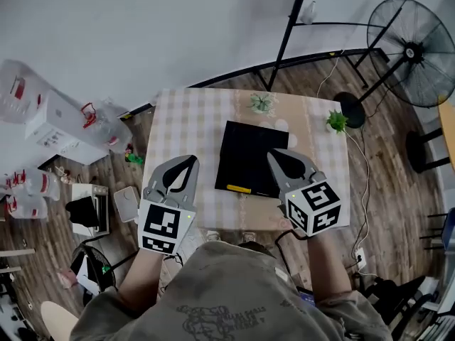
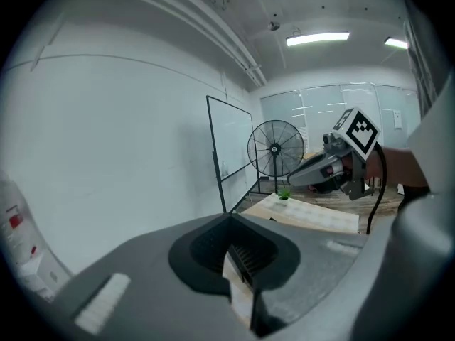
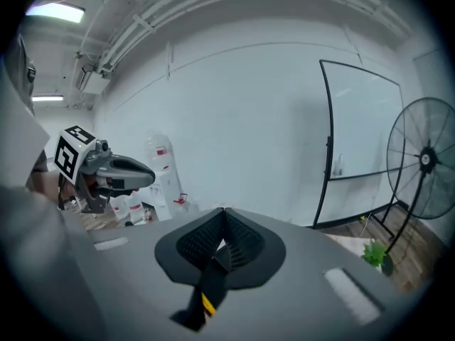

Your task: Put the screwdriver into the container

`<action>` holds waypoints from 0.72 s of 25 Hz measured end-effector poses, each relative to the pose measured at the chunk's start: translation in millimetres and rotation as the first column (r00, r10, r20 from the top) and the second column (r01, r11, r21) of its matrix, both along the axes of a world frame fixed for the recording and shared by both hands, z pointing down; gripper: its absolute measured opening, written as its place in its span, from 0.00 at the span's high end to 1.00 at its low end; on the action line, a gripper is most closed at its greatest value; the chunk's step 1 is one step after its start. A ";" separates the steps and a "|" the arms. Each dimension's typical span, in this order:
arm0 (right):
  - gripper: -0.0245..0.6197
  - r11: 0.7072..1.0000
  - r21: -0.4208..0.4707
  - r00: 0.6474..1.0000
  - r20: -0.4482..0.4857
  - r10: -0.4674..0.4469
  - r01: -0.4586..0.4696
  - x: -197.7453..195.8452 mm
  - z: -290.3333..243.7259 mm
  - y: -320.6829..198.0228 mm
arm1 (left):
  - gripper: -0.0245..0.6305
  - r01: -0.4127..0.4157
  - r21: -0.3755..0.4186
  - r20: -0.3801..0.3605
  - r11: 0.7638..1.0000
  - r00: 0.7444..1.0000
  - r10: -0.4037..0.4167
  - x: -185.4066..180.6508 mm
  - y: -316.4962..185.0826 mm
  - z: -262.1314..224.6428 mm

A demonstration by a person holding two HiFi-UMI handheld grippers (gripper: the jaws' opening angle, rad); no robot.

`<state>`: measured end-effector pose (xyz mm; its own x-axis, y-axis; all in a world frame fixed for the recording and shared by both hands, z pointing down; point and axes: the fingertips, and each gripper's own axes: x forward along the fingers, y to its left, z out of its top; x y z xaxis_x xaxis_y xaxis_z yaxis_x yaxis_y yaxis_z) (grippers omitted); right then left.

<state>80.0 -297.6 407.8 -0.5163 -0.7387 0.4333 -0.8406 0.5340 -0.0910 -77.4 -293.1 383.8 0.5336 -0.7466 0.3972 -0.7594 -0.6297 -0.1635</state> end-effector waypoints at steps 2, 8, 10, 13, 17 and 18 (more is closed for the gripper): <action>0.92 0.998 0.066 1.000 0.004 0.005 -0.006 3.2 -28.1 9.1 | 0.96 -0.021 0.059 0.014 0.998 1.000 0.020 6.7 4.5 -21.0; 0.92 0.980 0.197 0.998 0.069 0.010 -0.023 9.8 -87.4 39.4 | 0.96 -0.068 0.205 0.017 0.976 0.998 0.066 19.9 21.0 -71.1; 0.92 0.978 0.209 0.995 0.096 0.007 -0.027 10.6 -98.0 49.6 | 0.96 -0.091 0.244 0.006 0.965 0.996 0.092 24.0 27.0 -86.0; 0.92 0.974 0.223 0.994 0.109 0.017 -0.041 14.1 -108.3 62.4 | 0.96 -0.099 0.261 -0.006 0.960 0.995 0.104 24.7 36.4 -98.0; 0.92 0.979 0.201 0.990 0.142 0.009 -0.038 16.6 -111.5 80.4 | 0.96 -0.100 0.263 -0.021 0.960 0.994 0.109 23.3 50.9 -106.1; 0.92 0.981 0.190 0.989 0.150 0.001 -0.030 16.0 -109.6 84.7 | 0.96 -0.099 0.261 -0.028 0.960 0.993 0.111 23.2 54.3 -106.1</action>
<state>96.0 -212.9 298.2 -0.5517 -0.8090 0.2031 -0.8339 0.5403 -0.1128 -54.2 -238.8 277.7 0.6265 -0.7598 0.1735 -0.7009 -0.6467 -0.3008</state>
